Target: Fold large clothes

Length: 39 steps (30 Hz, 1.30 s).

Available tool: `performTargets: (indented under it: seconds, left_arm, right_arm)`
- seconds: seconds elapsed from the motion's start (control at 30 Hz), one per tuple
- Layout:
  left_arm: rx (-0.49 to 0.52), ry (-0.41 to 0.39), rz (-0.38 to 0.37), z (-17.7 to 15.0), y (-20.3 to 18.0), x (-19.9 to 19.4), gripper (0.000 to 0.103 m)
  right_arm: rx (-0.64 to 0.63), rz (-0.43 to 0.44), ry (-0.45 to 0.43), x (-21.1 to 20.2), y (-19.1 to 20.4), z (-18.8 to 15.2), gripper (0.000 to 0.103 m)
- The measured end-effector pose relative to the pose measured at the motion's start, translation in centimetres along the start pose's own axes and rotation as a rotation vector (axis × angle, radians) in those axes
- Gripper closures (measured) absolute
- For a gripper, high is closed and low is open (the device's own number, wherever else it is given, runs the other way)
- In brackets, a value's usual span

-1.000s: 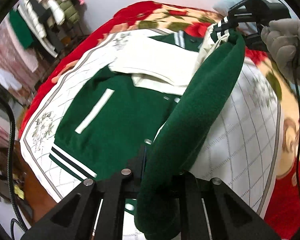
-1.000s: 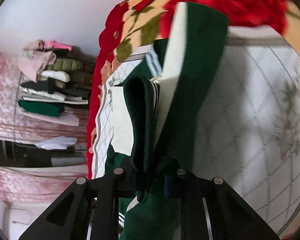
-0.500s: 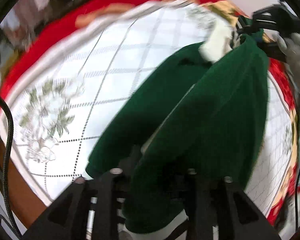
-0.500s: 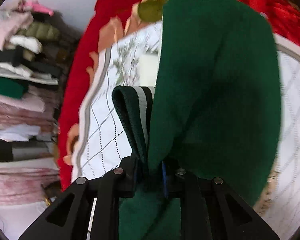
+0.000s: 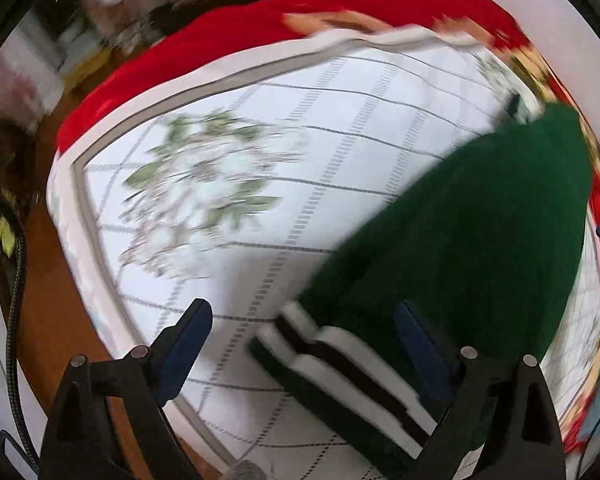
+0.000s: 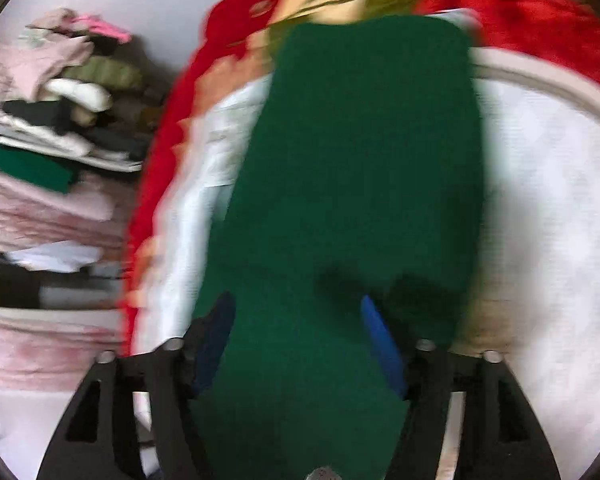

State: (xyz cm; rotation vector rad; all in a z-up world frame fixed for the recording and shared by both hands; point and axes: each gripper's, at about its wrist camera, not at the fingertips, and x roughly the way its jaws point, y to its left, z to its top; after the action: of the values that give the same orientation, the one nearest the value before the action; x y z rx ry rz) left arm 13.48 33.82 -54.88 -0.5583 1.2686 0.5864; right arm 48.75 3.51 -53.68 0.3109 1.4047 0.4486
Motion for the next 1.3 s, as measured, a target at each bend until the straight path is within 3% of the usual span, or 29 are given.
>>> performTargets:
  seconds: [0.1,0.13,0.23,0.37,0.43,0.47,0.5,0.6,0.7,0.8,0.93,1.03,1.13,1.27,1.3]
  left_arm:
    - [0.061,0.005,0.117,0.6,-1.4,3.7,0.007]
    - [0.056,0.027,0.121,0.9,-1.2,5.0,0.005]
    - [0.020,0.057,0.106,2.1,-0.4,7.3,0.000]
    - [0.078,0.033,0.140,2.9,-1.3,7.5,0.000]
    - [0.093,0.035,0.145,3.1,-1.1,7.5,0.000]
    - [0.103,0.033,0.153,3.3,-1.2,7.5,0.000]
    - [0.118,0.030,0.163,3.5,-1.3,7.4,0.000]
    - [0.151,0.033,0.185,5.0,-1.9,7.4,0.000]
    - [0.144,0.033,0.198,6.2,-1.2,6.3,0.000]
    - [0.105,-0.008,0.192,7.5,0.2,3.7,0.000]
    - [0.077,-0.048,0.178,7.5,1.5,0.1,0.000]
    - [0.117,-0.046,0.171,5.8,0.3,-1.1,0.000]
    - [0.191,-0.034,0.148,4.0,-3.6,-1.3,0.000]
    - [0.289,-0.007,0.063,1.6,-9.4,-1.3,0.000]
    - [0.312,0.003,0.038,1.0,-11.1,-1.1,0.000]
  right_arm:
    - [0.092,-0.050,0.012,0.2,-5.8,-0.1,0.030]
    - [0.125,-0.039,0.015,0.6,-7.2,0.0,0.030]
    - [0.251,0.095,0.023,3.5,-11.5,1.2,0.030]
    - [0.332,0.312,-0.019,7.0,-13.2,2.3,0.030]
    - [0.298,0.312,-0.034,7.6,-12.4,2.6,0.048]
    - [0.288,0.297,-0.040,7.5,-12.2,2.5,0.065]
    - [0.297,0.301,-0.044,7.2,-12.3,2.2,0.075]
    - [0.362,0.318,-0.075,5.5,-13.0,1.0,0.084]
    - [0.426,0.304,-0.117,2.4,-13.5,-2.3,0.085]
    - [0.506,0.266,-0.140,-1.6,-15.4,-7.7,0.086]
    - [0.528,0.098,-0.122,-8.3,-17.2,-18.0,0.086]
    - [0.565,0.016,-0.028,-10.3,-17.7,-24.4,0.083]
    - [0.628,-0.020,0.066,-11.5,-19.9,-30.2,0.074]
    - [0.586,-0.137,0.022,-15.1,-22.3,-34.5,0.028]
    - [0.557,-0.164,-0.002,-16.4,-22.4,-34.7,0.024]
